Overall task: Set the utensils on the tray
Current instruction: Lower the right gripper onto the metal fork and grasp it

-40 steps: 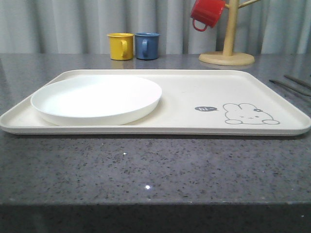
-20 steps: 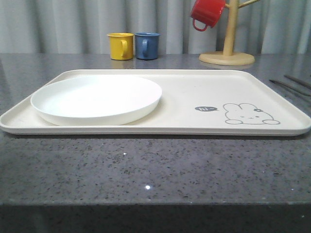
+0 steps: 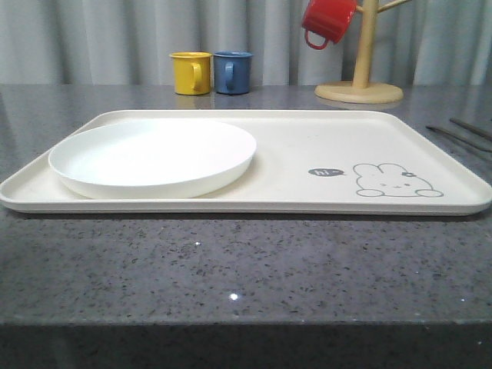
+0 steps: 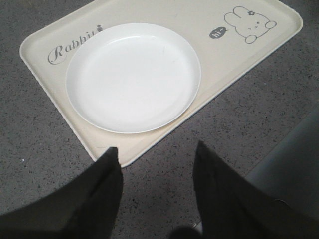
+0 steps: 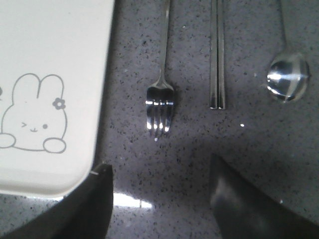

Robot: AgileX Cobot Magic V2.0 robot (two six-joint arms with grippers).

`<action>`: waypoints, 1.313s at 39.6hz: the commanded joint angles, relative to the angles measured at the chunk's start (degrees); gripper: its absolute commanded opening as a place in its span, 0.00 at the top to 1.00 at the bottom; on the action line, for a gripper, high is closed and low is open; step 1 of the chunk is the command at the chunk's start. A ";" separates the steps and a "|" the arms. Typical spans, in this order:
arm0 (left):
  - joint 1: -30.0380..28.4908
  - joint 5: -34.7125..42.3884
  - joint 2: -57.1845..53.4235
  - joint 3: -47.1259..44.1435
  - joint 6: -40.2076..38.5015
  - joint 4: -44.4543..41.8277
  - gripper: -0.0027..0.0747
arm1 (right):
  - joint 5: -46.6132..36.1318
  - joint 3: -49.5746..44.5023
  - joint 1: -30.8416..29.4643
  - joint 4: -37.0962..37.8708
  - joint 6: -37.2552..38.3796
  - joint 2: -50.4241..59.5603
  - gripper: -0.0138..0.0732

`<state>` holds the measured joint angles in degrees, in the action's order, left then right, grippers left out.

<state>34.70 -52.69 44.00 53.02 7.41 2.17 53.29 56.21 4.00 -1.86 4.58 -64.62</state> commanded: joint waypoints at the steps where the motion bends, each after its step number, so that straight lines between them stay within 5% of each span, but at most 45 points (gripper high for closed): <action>1: 0.42 4.22 -0.28 1.41 -0.61 0.28 0.60 | 0.10 5.89 0.05 0.60 -0.38 -5.09 0.32; 25: 0.42 4.30 -0.28 1.41 -0.61 0.28 0.79 | 2.15 21.62 0.05 0.60 -1.21 -27.31 0.32; 34: 0.42 4.30 -0.28 1.41 -0.61 0.28 0.85 | 2.38 22.91 0.05 1.86 -1.32 -31.07 0.48; 47: 0.42 4.30 -0.28 1.41 -0.61 0.28 0.93 | 2.74 23.44 0.05 1.86 -1.32 -33.52 0.52; 52: 0.42 4.30 -0.28 1.41 -0.61 0.28 0.97 | 3.08 23.44 0.05 1.86 -1.32 -33.56 0.64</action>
<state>34.70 -52.45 44.00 52.94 7.41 2.17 57.08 78.03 4.00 0.00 3.90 -100.21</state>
